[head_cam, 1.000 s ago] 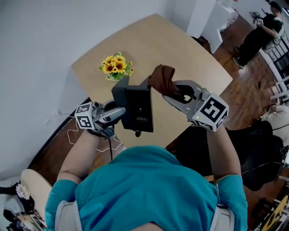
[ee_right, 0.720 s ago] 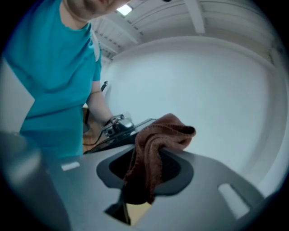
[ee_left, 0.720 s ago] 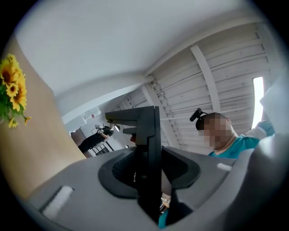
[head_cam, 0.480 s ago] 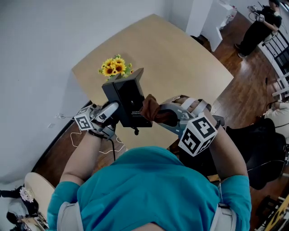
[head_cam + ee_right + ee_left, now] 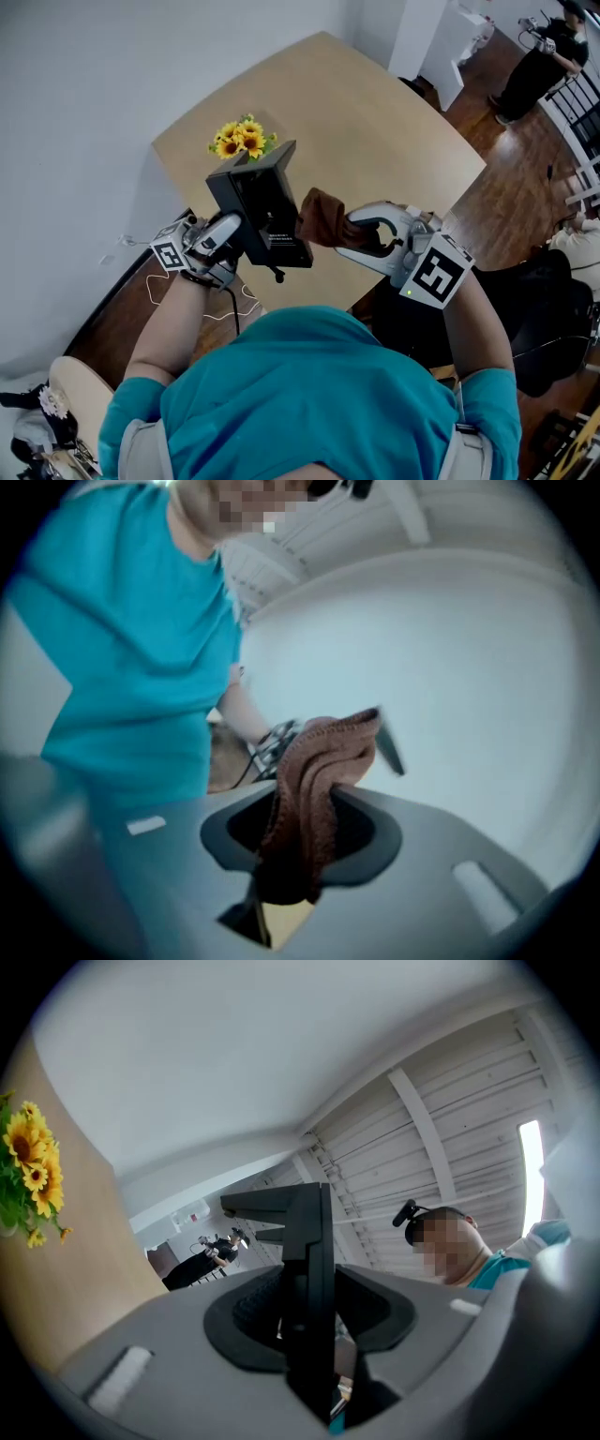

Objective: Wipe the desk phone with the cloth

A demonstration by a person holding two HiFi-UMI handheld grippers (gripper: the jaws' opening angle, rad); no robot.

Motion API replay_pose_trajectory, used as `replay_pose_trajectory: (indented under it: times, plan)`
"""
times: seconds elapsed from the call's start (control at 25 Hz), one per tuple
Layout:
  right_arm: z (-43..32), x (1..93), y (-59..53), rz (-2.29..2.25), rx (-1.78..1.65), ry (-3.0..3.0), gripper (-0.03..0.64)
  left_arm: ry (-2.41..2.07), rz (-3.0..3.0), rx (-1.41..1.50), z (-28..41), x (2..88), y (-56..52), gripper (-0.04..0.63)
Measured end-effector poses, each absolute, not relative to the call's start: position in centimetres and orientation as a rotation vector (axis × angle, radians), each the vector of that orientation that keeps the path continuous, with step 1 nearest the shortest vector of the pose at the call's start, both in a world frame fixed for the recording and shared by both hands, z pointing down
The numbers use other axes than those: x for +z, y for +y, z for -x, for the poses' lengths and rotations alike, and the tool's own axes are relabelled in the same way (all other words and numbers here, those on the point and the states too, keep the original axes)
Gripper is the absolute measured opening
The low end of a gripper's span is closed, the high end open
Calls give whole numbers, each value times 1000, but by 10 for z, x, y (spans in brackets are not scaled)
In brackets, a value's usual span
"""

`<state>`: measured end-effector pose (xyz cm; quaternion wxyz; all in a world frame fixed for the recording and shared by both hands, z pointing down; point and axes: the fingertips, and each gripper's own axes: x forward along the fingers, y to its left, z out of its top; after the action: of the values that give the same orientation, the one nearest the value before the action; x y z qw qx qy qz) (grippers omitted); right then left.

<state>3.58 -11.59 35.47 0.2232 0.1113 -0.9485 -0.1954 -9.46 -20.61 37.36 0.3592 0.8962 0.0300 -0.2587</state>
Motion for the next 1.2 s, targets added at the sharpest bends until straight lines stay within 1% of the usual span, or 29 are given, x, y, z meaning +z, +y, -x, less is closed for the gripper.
replay_pose_trajectory:
  times: [0.08, 0.16, 0.28, 0.44, 0.56, 0.72, 0.92, 1.04, 1.2]
  plan:
    - [-31, 317, -137, -392, -543, -2724, 114, 106, -2320, -629, 89, 374, -202, 166]
    - [-23, 311, -151, -409, -533, -2735, 115, 155, -2316, -598, 82, 374, -191, 166]
    - [-25, 326, -170, -436, -485, -2708, 115, 224, -2305, -577, 73, 372, -174, 166]
    - [-47, 360, -207, -575, -354, -2598, 115, 257, -2320, -571, 75, 367, -168, 166]
    - [-36, 369, -172, -429, -428, -2568, 115, 272, -2333, -547, 77, 366, -160, 166]
    - [-5, 369, -131, -259, -661, -2486, 115, 322, -2343, -513, 74, 364, -150, 166]
    - [4, 390, -110, -104, -917, -2221, 115, 379, -2361, -515, 67, 355, -142, 166]
    - [4, 419, -94, 14, -942, -2121, 115, 360, -2370, -544, 68, 348, -149, 166]
    - [1, 460, -63, 145, -869, -2117, 115, 258, -2366, -630, 79, 340, -169, 166]
